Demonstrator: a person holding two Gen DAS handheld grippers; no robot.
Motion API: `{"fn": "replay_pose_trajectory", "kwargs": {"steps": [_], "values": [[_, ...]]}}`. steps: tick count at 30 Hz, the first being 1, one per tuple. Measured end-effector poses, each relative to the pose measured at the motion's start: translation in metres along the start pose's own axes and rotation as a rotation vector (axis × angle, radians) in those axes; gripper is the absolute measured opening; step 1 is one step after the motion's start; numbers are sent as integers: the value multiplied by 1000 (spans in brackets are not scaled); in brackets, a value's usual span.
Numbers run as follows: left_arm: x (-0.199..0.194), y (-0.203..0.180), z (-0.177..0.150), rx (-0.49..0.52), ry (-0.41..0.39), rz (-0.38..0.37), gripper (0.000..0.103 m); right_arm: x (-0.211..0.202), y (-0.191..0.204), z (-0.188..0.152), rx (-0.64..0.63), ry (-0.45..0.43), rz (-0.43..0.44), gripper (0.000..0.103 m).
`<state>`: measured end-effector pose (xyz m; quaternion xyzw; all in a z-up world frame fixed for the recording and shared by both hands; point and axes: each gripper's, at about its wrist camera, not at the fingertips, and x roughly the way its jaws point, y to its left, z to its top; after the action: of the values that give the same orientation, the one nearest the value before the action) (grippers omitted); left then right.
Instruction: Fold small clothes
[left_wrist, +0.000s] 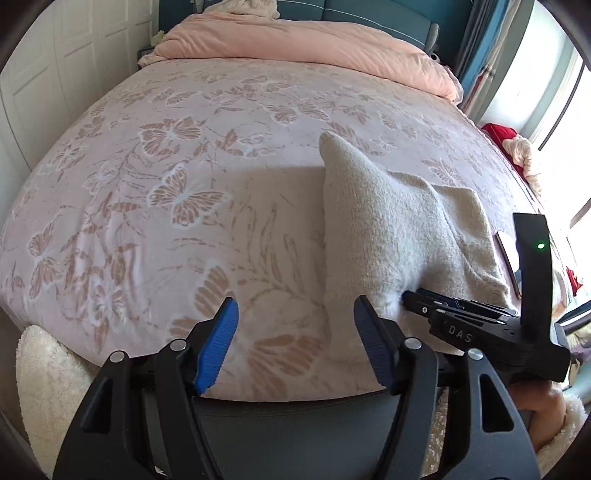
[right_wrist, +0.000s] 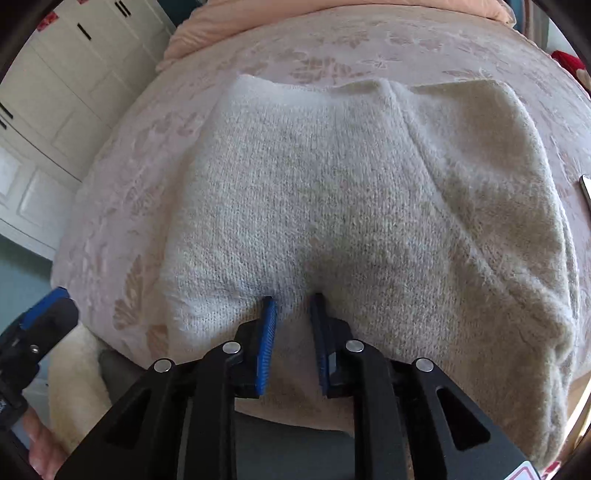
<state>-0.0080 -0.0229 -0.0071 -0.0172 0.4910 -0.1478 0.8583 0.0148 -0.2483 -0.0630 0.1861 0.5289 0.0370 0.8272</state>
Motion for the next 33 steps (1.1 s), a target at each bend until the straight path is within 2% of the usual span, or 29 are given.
{"fn": "replay_pose_trajectory", "kwargs": {"steps": [1, 2, 3, 5, 8, 10, 11, 12, 15, 17, 18, 20, 21, 22, 23, 25, 29, 31, 33], "values": [[-2, -6, 0, 16, -7, -2, 64, -21, -4, 1, 30, -64, 0, 19], [-3, -10, 0, 33, -16, 5, 69, -44, -11, 0, 63, -149, -10, 28], [-5, -13, 0, 49, -26, 10, 75, -62, -23, -1, 97, -216, -26, 47], [-6, -20, -2, 74, -47, 17, 77, -78, -52, -3, 169, -264, -105, 74], [3, -31, -3, 107, -26, 25, 77, -57, -95, -5, 238, -147, -203, 74], [7, -38, -4, 110, -4, 13, 77, -39, -113, -9, 274, -102, -169, 73], [8, -42, -4, 116, -2, 9, 77, -33, -118, -14, 286, -76, -122, 57], [7, -47, -5, 130, -3, 10, 77, -32, -117, -15, 306, -77, -77, 27], [5, -56, -5, 176, -13, 39, 77, -72, -103, -9, 272, -230, 8, 17], [4, -57, -4, 184, -18, 46, 77, -98, -93, -5, 220, -312, 13, 17], [5, -57, -5, 185, -17, 49, 77, -100, -92, -3, 202, -315, -4, 17], [8, -59, -5, 183, -8, 55, 77, -72, -102, -2, 167, -230, -101, 18], [10, -59, -5, 181, -1, 57, 77, -44, -112, -4, 153, -134, -159, 20], [12, -60, -6, 179, 3, 58, 77, -22, -123, -9, 155, -69, -176, 21], [13, -61, -6, 179, 10, 57, 77, -22, -127, -17, 176, -99, -155, 25], [14, -65, -6, 194, 14, 60, 77, -41, -122, -16, 182, -135, -115, 27], [14, -69, -7, 207, 11, 77, 79, -82, -107, -18, 168, -233, -122, 33], [17, -71, -6, 205, 20, 79, 81, -95, -103, -17, 166, -257, -138, 39], [19, -74, -5, 210, 26, 77, 81, -101, -101, -14, 165, -257, -144, 52]]}}
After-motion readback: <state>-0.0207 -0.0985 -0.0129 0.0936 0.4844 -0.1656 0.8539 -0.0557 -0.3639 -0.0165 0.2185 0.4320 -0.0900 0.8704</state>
